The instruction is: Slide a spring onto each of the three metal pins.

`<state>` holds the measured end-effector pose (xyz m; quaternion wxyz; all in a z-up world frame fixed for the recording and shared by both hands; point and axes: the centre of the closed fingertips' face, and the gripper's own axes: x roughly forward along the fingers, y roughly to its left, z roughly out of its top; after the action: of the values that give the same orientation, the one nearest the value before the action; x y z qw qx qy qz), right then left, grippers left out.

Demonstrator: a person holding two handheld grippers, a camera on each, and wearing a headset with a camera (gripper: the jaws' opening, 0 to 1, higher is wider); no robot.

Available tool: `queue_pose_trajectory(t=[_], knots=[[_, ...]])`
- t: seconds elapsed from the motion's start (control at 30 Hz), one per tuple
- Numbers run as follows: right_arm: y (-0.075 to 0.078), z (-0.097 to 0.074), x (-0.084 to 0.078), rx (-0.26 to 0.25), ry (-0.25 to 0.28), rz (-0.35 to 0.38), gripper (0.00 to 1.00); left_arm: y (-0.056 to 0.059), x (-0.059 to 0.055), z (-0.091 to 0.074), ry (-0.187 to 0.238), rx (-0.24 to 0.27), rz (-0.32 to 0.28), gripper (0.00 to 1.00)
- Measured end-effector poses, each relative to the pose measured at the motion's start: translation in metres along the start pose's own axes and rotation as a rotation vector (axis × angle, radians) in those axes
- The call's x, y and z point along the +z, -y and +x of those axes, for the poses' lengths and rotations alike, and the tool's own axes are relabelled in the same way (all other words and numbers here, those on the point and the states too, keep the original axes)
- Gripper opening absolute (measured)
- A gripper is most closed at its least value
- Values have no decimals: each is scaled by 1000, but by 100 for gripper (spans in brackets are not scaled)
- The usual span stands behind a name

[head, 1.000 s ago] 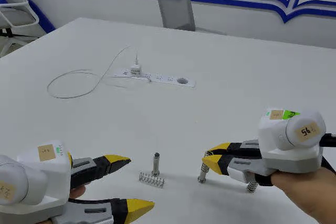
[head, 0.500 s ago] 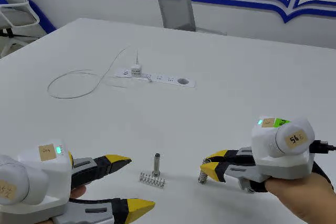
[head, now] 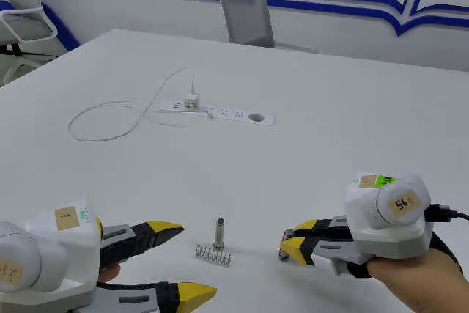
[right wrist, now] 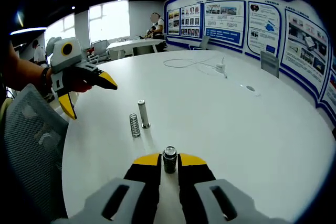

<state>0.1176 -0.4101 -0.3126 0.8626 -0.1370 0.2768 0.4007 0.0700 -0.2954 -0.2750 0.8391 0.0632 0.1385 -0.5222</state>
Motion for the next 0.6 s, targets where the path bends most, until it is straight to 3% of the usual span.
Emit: queue_pose_trajectory(t=[0.33,0.6], knots=[[-6,-10,-14,-5,-17,18,16,-1,2,-1,5,2,4,59],[-32,-15,-16,35,-23,5,16,-1,2,-2,1,4,9,59]])
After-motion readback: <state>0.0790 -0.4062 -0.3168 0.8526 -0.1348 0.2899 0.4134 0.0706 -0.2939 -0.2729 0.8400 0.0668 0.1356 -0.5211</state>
